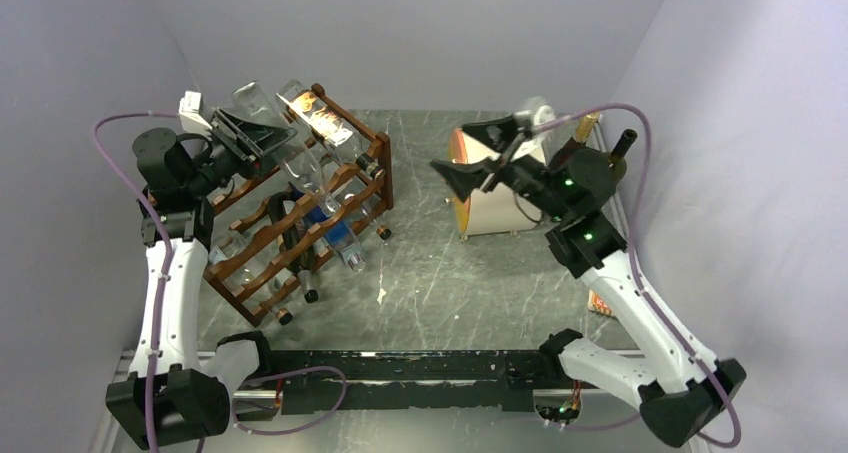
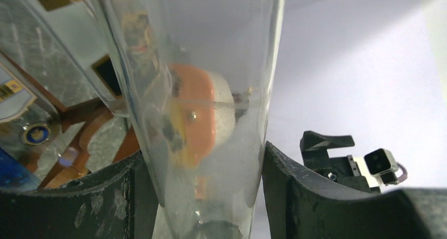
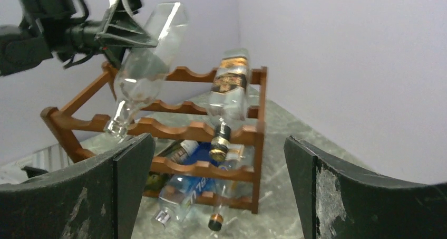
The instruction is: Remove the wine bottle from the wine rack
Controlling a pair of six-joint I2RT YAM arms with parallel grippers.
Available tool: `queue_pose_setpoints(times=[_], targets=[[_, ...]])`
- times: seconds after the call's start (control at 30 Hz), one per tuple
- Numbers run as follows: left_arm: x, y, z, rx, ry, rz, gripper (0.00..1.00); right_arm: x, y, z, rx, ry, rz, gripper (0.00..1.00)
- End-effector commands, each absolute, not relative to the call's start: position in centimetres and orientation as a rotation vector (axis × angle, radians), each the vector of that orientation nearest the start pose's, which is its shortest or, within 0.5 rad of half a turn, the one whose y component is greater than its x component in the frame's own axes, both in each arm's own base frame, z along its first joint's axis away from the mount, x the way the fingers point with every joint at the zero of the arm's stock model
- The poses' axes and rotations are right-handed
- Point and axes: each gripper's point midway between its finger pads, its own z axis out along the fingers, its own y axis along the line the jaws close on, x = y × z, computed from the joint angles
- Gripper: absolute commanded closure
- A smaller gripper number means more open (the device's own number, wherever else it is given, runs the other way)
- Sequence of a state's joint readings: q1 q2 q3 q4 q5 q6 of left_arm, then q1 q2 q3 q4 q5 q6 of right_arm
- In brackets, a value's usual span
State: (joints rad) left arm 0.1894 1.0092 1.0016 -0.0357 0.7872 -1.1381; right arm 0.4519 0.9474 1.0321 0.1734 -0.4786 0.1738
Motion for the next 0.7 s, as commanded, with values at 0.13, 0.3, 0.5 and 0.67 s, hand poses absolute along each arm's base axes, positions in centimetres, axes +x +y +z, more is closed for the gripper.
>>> queue_pose_setpoints(times=[0.13, 0.3, 0.5, 0.67], targets=[[27.8, -15.2, 39.6, -0.068, 1.825, -1.419, 0.93, 23.5, 31.2, 41.4, -1.033, 1.042, 0.603, 0.02], [26.7, -17.4, 37.6, 0.01, 1.909, -1.439, 0.93, 20.2, 33.9, 39.4, -1.315, 0.815, 0.516, 0.06], [26.0, -18.4, 35.6, 0.007, 1.982, -1.492, 0.93, 17.1, 35.6, 36.1, -1.584, 0.548, 0.213, 0.08], [25.9, -18.6, 35.1, -0.002, 2.014, -1.511, 0.93, 16.2, 37.6, 33.9, -1.7, 0.462, -0.06, 0.07]])
